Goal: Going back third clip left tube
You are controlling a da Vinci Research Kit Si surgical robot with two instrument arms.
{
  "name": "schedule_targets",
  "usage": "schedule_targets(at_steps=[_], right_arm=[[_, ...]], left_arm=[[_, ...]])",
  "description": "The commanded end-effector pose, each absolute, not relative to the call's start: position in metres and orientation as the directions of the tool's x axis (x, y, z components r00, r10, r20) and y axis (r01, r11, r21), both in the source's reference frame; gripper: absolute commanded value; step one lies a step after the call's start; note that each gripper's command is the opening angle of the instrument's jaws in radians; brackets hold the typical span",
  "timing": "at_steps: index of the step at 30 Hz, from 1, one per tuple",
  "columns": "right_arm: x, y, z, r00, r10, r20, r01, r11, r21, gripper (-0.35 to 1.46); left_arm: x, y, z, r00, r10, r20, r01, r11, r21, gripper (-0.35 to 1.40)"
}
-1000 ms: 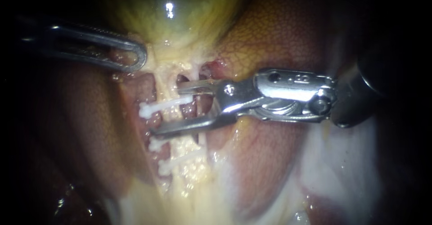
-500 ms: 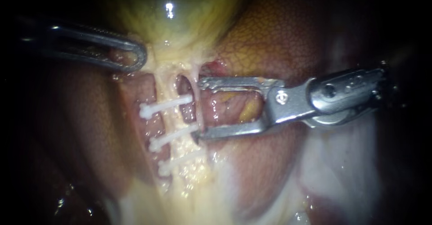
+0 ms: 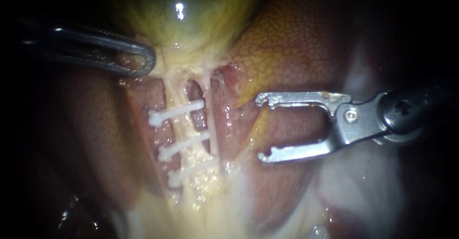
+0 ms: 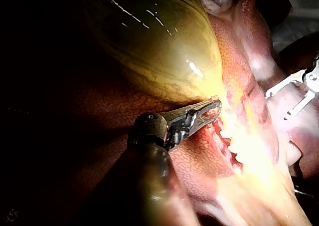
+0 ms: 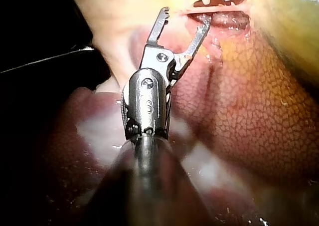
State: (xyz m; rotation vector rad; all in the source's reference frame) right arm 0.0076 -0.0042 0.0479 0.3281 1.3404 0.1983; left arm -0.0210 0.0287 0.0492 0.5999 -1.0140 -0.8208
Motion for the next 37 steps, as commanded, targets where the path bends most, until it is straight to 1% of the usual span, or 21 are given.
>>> schedule_targets(at_steps=[1, 4, 7, 13, 26, 37], right_arm=[[0.0074, -0.0042, 0.0479, 0.231, 0.324, -0.917, 0.05, 0.938, 0.344, 0.48], [0.007, -0.0042, 0.0479, 0.248, 0.321, -0.914, 0.057, 0.937, 0.344, 0.47], [0.0069, -0.0043, 0.0479, 0.247, 0.315, -0.916, 0.059, 0.939, 0.339, 0.47], [0.0067, -0.0043, 0.0478, 0.253, 0.341, -0.905, 0.055, 0.929, 0.366, 0.47], [0.0065, -0.0044, 0.0478, 0.259, 0.351, -0.9, 0.055, 0.925, 0.376, 0.47], [0.0067, -0.0045, 0.0477, 0.265, 0.355, -0.897, 0.054, 0.923, 0.381, 0.47]], left_arm=[[-0.0211, 0.0287, 0.0494, 0.285, -0.822, 0.493, 0.312, 0.566, 0.763, -0.35], [-0.0212, 0.0286, 0.0495, 0.285, -0.822, 0.494, 0.313, 0.567, 0.762, -0.35], [-0.0215, 0.0286, 0.0497, 0.285, -0.821, 0.494, 0.314, 0.567, 0.761, -0.35], [-0.0226, 0.0284, 0.0509, 0.283, -0.82, 0.498, 0.317, 0.57, 0.758, -0.35], [-0.0248, 0.0287, 0.054, 0.288, -0.815, 0.503, 0.305, 0.576, 0.759, -0.35], [-0.0248, 0.0286, 0.0539, 0.288, -0.815, 0.503, 0.305, 0.576, 0.759, -0.35]])
